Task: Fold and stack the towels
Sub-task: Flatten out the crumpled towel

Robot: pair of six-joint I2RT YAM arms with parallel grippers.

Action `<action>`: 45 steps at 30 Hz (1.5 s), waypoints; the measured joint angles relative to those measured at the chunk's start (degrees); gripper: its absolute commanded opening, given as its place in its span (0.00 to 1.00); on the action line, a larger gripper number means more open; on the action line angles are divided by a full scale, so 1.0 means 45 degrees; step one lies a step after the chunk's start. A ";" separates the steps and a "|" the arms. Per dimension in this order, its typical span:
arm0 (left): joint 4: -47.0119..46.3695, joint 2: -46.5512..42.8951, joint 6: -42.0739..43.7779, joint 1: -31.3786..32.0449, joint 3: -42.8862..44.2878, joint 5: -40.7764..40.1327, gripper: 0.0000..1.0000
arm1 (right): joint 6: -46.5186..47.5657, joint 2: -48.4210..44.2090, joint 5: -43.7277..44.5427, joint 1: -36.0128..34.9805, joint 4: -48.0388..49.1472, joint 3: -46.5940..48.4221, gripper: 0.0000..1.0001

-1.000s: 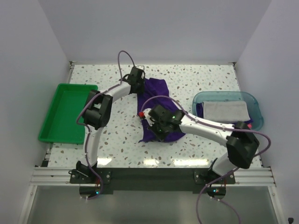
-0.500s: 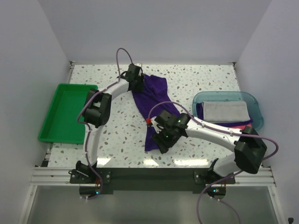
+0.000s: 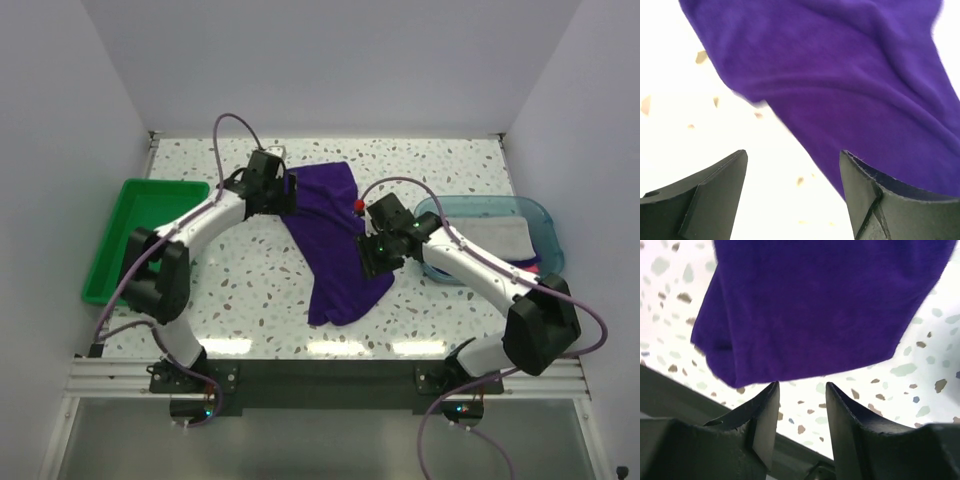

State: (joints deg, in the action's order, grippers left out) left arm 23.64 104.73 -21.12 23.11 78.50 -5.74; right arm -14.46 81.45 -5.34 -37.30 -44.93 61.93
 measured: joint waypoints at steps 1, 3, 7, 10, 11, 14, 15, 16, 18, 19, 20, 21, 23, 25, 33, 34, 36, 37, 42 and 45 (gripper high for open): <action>0.0010 -0.0758 -0.0160 0.0189 -0.0520 0.0034 0.79 | -0.0073 0.0112 0.0000 0.0267 0.0155 -0.0005 0.45; -0.0034 -0.2191 -0.0466 0.0597 -0.1598 0.0194 0.79 | -0.0228 0.0432 0.0005 0.0525 0.0457 -0.0010 0.44; 0.0000 -0.3769 -0.1025 0.1506 -0.3400 0.0515 0.74 | -0.0583 0.1341 -0.0024 0.0704 0.1171 -0.0170 0.44; 0.0121 -0.3755 -0.1443 0.2409 -0.4211 0.0646 0.68 | -0.0835 0.1749 -0.0019 0.0821 0.1661 -0.0495 0.42; 0.0199 -0.3667 -0.1579 0.2827 -0.4425 0.0675 0.66 | -0.0894 0.1831 0.0000 0.0860 0.1753 -0.0597 0.42; 0.0350 -0.3215 -0.1904 0.4070 -0.4692 0.0675 0.56 | -0.1010 0.2035 0.0058 0.0913 0.2011 -0.0748 0.41; 0.0350 -0.3016 -0.1972 0.4449 -0.4692 0.0661 0.55 | -0.1030 0.2084 0.0063 0.0928 0.2069 -0.0748 0.40; 0.0359 -0.2822 -0.2045 0.4799 -0.4687 0.0656 0.49 | -0.1035 0.2137 0.0063 0.0942 0.2152 -0.0748 0.39; 0.0384 -0.2516 -0.2147 0.5270 -0.4682 0.0631 0.42 | -0.1044 0.2200 0.0063 0.0947 0.2293 -0.0753 0.36; 0.0389 -0.2361 -0.2181 0.5464 -0.4668 0.0622 0.41 | -0.1064 0.2229 0.0063 0.0942 0.2351 -0.0753 0.35; 0.0418 -0.2195 -0.2186 0.5649 -0.4624 0.0602 0.41 | -0.1088 0.2249 0.0063 0.0942 0.2409 -0.0763 0.35; 0.0437 -0.2025 -0.2176 0.5804 -0.4551 0.0602 0.41 | -0.1112 0.2259 0.0063 0.0947 0.2467 -0.0782 0.35; 0.0534 -0.1715 -0.2171 0.6115 -0.4352 0.0573 0.41 | -0.1137 0.2254 0.0068 0.0947 0.2589 -0.0831 0.33; 0.0617 -0.1428 -0.2166 0.6431 -0.4124 0.0559 0.41 | -0.1161 0.2259 0.0068 0.0947 0.2705 -0.0918 0.33; 0.1593 -0.0729 -0.2443 0.7121 -0.3648 -0.0087 0.24 | -0.1438 0.2497 0.0073 0.0976 0.3143 -0.1447 0.31; 0.1753 -0.0782 -0.2579 0.7121 -0.3687 -0.0223 0.24 | -0.1501 0.2497 0.0068 0.0996 0.3152 -0.1617 0.31; 0.1919 -0.1020 -0.2973 0.7116 -0.3983 -0.0481 0.24 | -0.1651 0.2492 0.0073 0.1059 0.3138 -0.1982 0.31; 0.2045 -0.1321 -0.3201 0.7087 -0.4308 -0.0602 0.24 | -0.1724 0.2487 0.0073 0.1098 0.3113 -0.2123 0.31; 0.3619 -0.2992 -0.4328 0.6688 -0.6003 -0.0675 0.25 | -0.2045 0.2074 0.0087 0.1161 0.2822 -0.2463 0.32; 0.4449 -0.4027 -0.5008 0.6615 -0.6912 -0.0461 0.27 | -0.2176 0.1496 0.0063 0.1156 0.2176 -0.2866 0.34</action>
State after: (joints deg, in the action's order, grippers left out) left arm 43.66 86.61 -43.66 52.88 47.40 -7.81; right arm -24.25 88.18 -5.06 -32.10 -35.14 49.04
